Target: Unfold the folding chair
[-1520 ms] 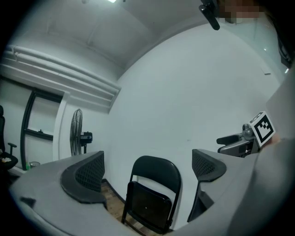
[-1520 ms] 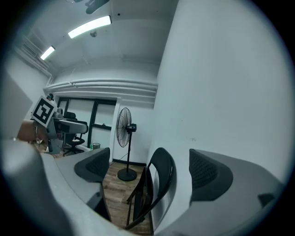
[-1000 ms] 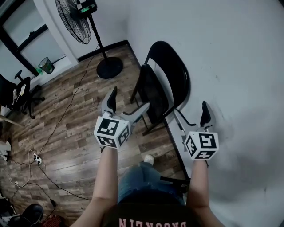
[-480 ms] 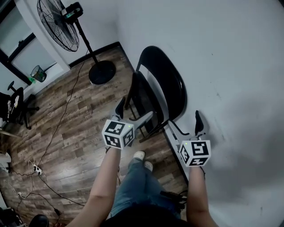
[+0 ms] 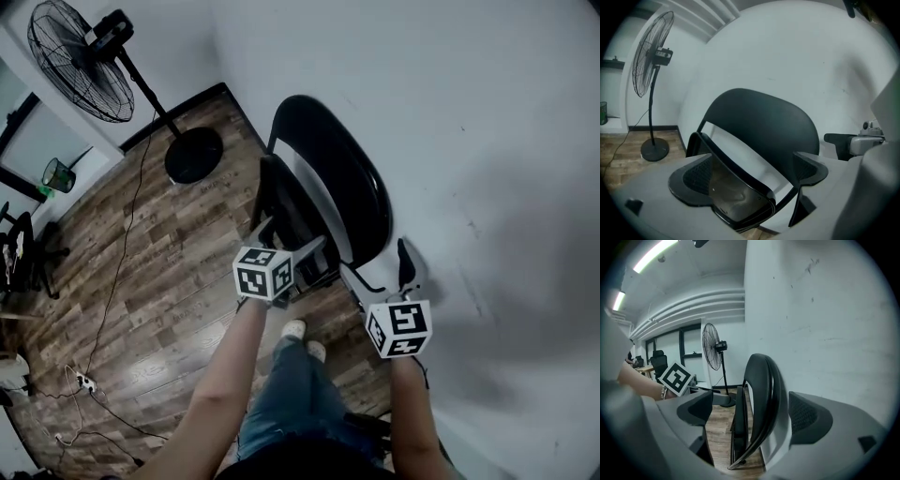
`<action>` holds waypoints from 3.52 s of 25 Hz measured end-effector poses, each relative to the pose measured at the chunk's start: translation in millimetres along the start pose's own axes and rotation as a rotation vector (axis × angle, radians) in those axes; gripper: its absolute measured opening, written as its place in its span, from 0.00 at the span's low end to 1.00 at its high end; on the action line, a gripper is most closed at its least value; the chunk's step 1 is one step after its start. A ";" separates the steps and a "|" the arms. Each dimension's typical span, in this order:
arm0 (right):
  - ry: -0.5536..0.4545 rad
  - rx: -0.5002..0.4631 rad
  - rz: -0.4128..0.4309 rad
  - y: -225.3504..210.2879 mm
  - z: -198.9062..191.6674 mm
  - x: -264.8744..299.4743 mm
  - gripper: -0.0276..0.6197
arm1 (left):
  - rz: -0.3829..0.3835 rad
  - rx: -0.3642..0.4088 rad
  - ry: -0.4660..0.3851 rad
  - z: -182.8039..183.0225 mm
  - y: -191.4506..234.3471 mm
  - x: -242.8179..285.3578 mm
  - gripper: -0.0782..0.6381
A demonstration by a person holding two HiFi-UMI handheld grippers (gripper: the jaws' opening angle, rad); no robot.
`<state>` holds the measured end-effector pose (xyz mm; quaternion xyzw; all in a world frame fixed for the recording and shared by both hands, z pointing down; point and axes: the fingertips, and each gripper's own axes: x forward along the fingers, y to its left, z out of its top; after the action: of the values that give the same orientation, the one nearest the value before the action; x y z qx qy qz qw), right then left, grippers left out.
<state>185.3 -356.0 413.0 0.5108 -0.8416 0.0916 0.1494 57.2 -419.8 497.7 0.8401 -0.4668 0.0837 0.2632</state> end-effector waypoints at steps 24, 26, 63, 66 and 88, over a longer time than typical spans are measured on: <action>0.123 0.059 -0.091 -21.6 -21.5 36.9 0.77 | -0.063 -0.778 0.119 -63.7 42.1 87.4 0.21; 0.120 0.059 -0.095 -23.9 -20.1 40.2 0.72 | -0.059 -0.782 0.117 -64.1 41.8 87.2 0.21; 0.075 -0.117 0.067 46.7 15.5 31.7 0.30 | 0.019 -0.765 0.073 -72.7 74.9 2.3 0.23; 0.090 -0.164 0.098 61.0 16.7 32.6 0.32 | 0.031 -0.771 0.063 -76.2 80.0 -8.9 0.23; 0.021 -0.176 0.253 139.2 36.9 31.0 0.28 | 0.204 -0.639 0.125 -72.9 87.6 -50.0 0.51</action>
<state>42.5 -328.9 388.8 0.3849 -0.9024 0.0408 0.1897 -35.2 -382.1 572.1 0.6572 -0.5343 0.0102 0.5316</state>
